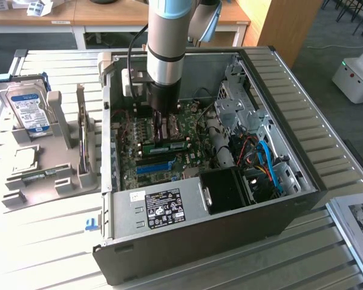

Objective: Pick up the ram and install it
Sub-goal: 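Press down the ram until it locks into place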

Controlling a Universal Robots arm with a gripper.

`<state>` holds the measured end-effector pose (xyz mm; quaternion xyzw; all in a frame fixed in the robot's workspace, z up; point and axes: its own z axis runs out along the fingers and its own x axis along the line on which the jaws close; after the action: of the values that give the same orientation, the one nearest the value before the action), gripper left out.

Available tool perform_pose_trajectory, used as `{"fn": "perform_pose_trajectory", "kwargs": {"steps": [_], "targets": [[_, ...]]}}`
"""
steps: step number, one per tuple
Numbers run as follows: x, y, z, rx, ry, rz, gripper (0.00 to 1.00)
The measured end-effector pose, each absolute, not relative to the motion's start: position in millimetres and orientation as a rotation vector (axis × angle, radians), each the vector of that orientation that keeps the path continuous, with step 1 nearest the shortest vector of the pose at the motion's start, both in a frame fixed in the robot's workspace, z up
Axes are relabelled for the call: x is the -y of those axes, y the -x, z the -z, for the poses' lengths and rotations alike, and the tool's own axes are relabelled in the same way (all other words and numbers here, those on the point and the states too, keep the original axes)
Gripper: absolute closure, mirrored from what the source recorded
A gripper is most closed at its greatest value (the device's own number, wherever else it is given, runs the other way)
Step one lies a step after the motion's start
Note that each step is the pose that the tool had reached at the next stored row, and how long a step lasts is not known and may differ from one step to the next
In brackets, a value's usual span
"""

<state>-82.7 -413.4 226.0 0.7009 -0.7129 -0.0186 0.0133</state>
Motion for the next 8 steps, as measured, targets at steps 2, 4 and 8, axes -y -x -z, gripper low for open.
{"fn": "perform_pose_trajectory", "kwargs": {"steps": [2, 4, 8], "targets": [[413.4, 82.6, -226.0, 2.221, -2.184, 0.058, 0.9], [413.4, 82.7, -226.0, 2.221, -2.184, 0.058, 0.9], [413.4, 82.7, -226.0, 2.221, -2.184, 0.058, 0.9]]}}
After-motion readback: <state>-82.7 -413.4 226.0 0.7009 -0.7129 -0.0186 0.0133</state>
